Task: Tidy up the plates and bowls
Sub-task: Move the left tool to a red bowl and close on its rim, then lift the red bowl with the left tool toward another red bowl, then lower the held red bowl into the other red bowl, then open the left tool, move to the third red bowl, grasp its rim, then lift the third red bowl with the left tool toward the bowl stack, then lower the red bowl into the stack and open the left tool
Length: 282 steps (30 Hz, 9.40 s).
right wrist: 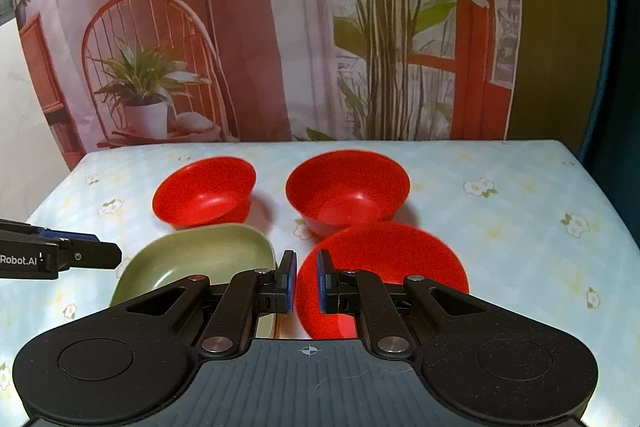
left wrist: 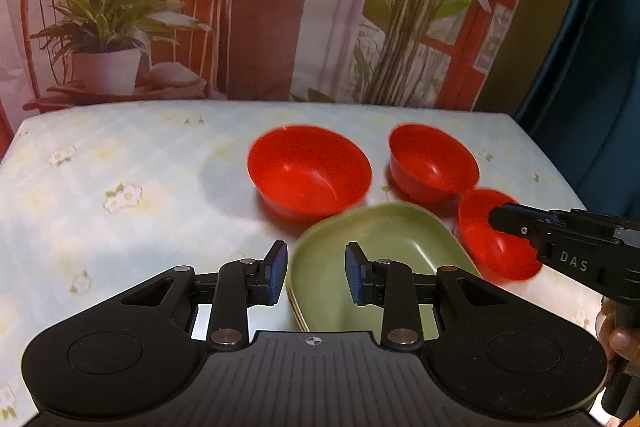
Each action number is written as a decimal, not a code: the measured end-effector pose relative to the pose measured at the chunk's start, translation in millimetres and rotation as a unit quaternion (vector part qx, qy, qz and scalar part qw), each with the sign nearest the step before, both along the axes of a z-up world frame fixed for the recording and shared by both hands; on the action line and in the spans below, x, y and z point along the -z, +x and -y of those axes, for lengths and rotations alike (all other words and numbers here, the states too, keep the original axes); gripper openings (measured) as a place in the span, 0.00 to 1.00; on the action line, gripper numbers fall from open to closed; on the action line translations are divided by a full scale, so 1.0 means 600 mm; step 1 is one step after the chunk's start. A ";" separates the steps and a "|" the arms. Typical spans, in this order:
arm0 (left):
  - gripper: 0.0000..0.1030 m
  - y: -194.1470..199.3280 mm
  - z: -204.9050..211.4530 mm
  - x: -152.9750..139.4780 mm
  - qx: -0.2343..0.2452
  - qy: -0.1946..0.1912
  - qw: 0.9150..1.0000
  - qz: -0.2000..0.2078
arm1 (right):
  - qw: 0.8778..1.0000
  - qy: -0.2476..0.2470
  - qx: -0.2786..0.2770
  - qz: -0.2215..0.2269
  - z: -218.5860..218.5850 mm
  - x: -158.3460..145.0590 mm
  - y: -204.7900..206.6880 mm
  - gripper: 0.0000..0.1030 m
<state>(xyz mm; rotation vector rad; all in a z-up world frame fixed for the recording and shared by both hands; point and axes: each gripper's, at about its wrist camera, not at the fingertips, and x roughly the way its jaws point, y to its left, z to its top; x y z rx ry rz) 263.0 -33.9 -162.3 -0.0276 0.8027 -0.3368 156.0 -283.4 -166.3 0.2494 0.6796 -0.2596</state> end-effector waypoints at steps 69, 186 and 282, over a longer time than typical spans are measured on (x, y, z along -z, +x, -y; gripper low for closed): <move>0.19 0.045 0.131 -0.029 0.084 -0.036 0.996 0.005 | 0.999 0.042 -0.013 0.032 0.092 -0.074 0.036 0.08; 0.33 0.222 0.187 0.035 0.059 -0.008 0.998 -0.019 | 0.997 0.073 0.037 -0.013 0.217 0.042 0.127 0.25; 0.14 0.059 0.231 0.033 0.155 0.017 0.987 -0.031 | 0.996 0.059 0.043 -0.042 0.168 0.058 -0.055 0.08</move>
